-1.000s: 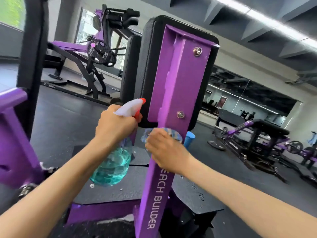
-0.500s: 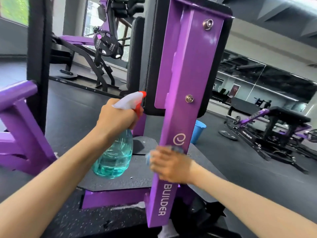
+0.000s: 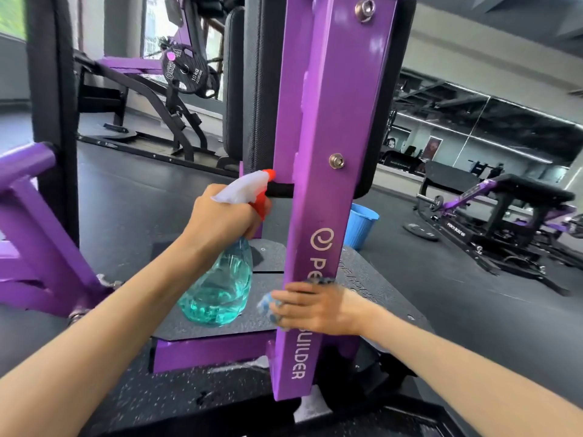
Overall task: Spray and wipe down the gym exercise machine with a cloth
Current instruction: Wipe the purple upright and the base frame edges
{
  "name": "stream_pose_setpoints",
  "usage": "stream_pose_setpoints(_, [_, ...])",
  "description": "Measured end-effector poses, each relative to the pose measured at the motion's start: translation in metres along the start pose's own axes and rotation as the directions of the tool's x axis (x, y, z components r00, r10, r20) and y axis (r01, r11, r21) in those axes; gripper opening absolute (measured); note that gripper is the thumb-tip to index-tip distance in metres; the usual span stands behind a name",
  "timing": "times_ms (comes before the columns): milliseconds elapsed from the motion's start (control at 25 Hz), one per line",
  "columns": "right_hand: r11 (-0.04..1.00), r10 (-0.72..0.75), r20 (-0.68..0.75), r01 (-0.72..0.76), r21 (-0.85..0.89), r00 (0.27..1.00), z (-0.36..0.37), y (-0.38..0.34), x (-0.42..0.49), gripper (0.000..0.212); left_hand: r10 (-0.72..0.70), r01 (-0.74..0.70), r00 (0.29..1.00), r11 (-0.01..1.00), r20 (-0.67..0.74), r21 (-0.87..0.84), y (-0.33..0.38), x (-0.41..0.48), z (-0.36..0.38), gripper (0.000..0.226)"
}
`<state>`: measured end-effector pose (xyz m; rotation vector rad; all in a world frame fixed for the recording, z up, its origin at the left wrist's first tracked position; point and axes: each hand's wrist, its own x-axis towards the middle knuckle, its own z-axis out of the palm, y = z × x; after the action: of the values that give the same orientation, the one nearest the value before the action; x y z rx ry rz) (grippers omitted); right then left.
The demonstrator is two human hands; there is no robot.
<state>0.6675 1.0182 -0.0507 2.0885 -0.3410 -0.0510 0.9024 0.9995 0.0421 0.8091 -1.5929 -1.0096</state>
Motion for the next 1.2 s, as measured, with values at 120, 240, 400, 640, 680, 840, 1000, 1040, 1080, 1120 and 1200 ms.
stream_pose_setpoints(120, [0.995,0.058,-0.035,-0.061,-0.078,0.998,-0.016,0.036,0.025,0.025,-0.005,0.005,0.999,1.000,-0.032,0.018,-0.001,0.005,-0.007,0.049])
stream_pose_setpoints(240, [0.907,0.373,-0.255,-0.408,-0.103,0.892,-0.040,0.098,0.053,0.023,-0.012,0.014,0.998,1.000,-0.064,0.026,-0.007,0.008,-0.007,0.053])
stream_pose_setpoints(400, [0.969,0.243,-0.085,-0.246,-0.027,0.966,-0.002,0.021,0.033,0.016,-0.020,0.022,0.999,0.997,-0.026,0.077,-0.018,0.001,0.000,0.059])
stream_pose_setpoints(640, [0.994,0.084,-0.019,-0.085,-0.068,0.996,-0.014,0.036,0.028,0.019,-0.036,0.036,0.999,0.999,0.009,0.006,-0.027,-0.001,0.004,0.052])
stream_pose_setpoints(680, [0.975,0.198,-0.087,-0.205,-0.087,0.976,-0.020,0.051,0.035,0.016,-0.051,0.051,0.999,0.998,0.005,0.021,-0.030,-0.002,0.004,0.045])
stream_pose_setpoints(840, [0.923,0.363,0.108,-0.342,-0.173,0.925,0.013,-0.012,0.031,0.029,-0.140,0.142,0.990,0.986,-0.024,0.083,-0.047,-0.005,-0.003,0.029])
stream_pose_setpoints(1000, [0.982,0.187,0.554,-0.171,-0.081,0.811,0.059,-0.135,-0.005,0.041,-0.125,0.132,0.983,0.990,-0.132,0.046,-0.045,0.006,-0.007,0.033])
stream_pose_setpoints(1040, [0.987,0.150,0.579,-0.156,-0.040,0.801,0.062,-0.144,-0.005,0.037,-0.109,0.115,0.984,0.992,-0.140,0.042,-0.042,0.009,-0.005,0.033])
stream_pose_setpoints(1080, [0.992,0.103,0.578,-0.126,0.000,0.809,0.062,-0.145,-0.003,0.030,-0.098,0.105,0.985,0.993,-0.141,0.044,-0.039,0.011,-0.002,0.031])
stream_pose_setpoints(1120, [0.995,0.062,0.559,-0.095,0.031,0.827,0.060,-0.140,-0.003,0.024,-0.094,0.102,0.987,0.993,-0.133,0.053,-0.036,0.011,0.002,0.031])
stream_pose_setpoints(1200, [0.992,0.086,0.480,-0.122,0.043,0.873,0.055,-0.117,0.001,0.019,-0.086,0.095,0.991,0.992,-0.106,0.085,-0.035,0.010,0.011,0.033])
